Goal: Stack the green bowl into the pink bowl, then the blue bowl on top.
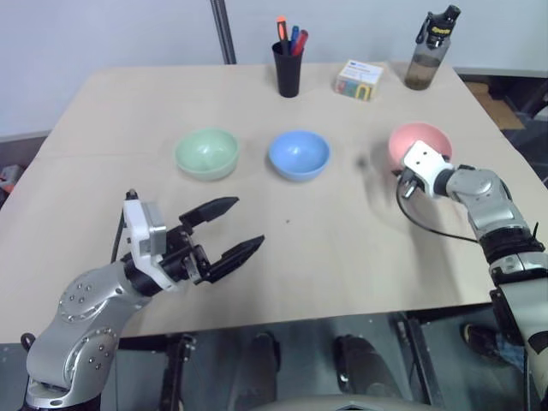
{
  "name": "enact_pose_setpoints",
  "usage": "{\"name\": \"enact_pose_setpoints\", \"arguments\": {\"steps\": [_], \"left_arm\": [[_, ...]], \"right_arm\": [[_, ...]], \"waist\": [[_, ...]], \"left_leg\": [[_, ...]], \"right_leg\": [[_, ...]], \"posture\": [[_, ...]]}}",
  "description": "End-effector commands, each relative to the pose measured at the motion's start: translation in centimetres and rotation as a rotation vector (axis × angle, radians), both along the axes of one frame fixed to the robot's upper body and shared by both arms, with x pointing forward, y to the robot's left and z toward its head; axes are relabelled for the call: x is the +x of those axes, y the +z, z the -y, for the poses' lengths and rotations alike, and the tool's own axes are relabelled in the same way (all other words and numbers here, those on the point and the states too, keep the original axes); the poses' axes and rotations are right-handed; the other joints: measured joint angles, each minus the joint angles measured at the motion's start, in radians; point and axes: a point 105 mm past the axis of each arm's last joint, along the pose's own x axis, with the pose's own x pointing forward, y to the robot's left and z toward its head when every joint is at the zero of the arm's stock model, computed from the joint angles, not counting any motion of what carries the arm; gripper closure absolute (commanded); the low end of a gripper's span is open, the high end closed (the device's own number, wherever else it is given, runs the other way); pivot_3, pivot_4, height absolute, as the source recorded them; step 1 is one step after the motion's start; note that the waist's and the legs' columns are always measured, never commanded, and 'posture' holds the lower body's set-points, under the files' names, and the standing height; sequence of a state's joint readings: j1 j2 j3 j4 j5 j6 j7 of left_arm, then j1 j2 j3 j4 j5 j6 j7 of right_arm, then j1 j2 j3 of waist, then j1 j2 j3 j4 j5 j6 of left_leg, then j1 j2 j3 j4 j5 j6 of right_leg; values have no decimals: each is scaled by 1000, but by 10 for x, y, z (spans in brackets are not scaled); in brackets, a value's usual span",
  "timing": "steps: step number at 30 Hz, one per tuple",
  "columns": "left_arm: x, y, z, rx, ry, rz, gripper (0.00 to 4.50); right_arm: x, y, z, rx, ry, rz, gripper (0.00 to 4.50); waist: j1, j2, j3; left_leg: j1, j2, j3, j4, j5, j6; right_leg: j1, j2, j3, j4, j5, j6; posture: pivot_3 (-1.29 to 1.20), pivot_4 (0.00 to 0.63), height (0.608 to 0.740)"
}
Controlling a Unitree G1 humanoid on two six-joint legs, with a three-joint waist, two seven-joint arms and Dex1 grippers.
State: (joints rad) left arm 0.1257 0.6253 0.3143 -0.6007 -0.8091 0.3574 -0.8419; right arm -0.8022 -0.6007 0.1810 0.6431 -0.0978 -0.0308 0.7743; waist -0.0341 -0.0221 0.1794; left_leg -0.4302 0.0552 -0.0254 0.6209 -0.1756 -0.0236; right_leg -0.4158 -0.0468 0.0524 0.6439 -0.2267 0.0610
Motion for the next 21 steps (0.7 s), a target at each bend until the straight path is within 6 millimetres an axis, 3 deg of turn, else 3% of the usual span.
{"name": "enact_pose_setpoints", "arguments": {"steps": [1,6,10,15,21], "left_arm": [[-2,9,1,-7,8,54,0],[2,8,-2,-2,18,52,0],[2,6,-5,4,16,45,0],[3,4,-10,14,26,23,0],[23,3,-23,75,219,25,0]], "right_arm": [[-31,11,-28,41,168,-23,4457],[-101,-8,-86,106,393,-173,4457],[-127,-23,-111,81,460,-238,4457],[-130,-28,-133,68,504,-250,2857],[-128,-7,-128,127,506,-187,344]], "waist": [[0,0,0],[3,0,0],[-5,0,0],[-5,-1,-1],[2,-1,-1]], "left_leg": [[0,0,0,0,0,0],[0,0,-2,-1,0,0],[2,0,-1,0,0,0],[3,1,-1,4,0,0],[0,1,-1,4,0,0]], "right_leg": [[0,0,0,0,0,0],[0,0,-1,1,0,0],[1,0,-1,2,-2,3],[2,0,-1,3,-2,4],[0,0,-1,3,-2,3]], "posture": [[0,150,740],[0,150,740],[0,150,740],[0,150,740],[0,150,740]]}}
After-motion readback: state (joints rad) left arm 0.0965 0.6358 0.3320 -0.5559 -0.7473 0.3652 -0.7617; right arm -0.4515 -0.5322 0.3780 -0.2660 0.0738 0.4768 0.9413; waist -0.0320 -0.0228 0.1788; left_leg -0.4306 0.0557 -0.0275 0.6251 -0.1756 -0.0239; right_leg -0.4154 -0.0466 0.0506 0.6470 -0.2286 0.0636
